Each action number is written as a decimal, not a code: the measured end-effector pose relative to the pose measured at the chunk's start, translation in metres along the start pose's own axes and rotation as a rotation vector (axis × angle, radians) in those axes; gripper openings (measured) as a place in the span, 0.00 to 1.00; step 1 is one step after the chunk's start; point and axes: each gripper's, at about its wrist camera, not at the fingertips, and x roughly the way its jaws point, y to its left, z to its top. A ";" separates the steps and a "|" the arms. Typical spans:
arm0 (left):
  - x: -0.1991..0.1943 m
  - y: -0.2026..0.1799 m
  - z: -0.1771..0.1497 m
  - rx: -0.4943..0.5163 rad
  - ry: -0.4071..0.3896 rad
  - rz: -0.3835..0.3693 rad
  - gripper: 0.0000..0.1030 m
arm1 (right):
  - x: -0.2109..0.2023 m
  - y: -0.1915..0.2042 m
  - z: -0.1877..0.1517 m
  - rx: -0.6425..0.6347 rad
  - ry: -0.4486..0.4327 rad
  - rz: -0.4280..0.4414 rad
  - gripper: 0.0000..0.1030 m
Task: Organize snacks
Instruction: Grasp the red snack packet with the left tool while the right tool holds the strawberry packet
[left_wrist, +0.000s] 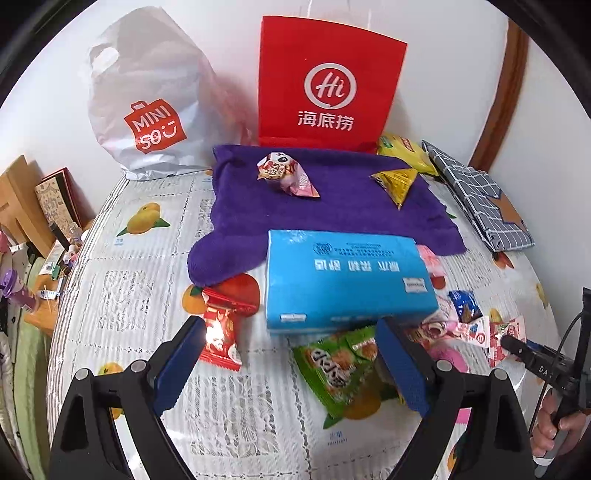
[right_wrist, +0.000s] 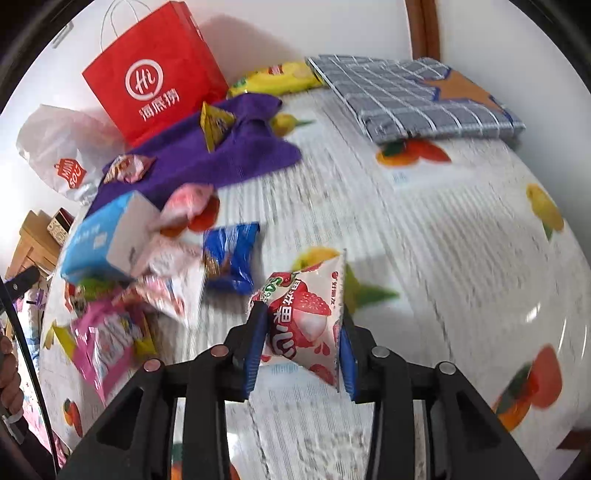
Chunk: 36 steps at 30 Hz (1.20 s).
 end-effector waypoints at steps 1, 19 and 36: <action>-0.001 0.000 -0.001 0.003 -0.001 0.000 0.90 | -0.002 0.000 -0.004 -0.001 0.007 0.001 0.43; 0.007 -0.001 -0.008 -0.023 0.018 -0.037 0.90 | -0.029 0.022 -0.039 -0.290 -0.029 -0.091 0.65; 0.007 0.039 -0.004 -0.073 0.020 0.033 0.90 | 0.016 0.040 -0.003 -0.424 -0.044 -0.152 0.78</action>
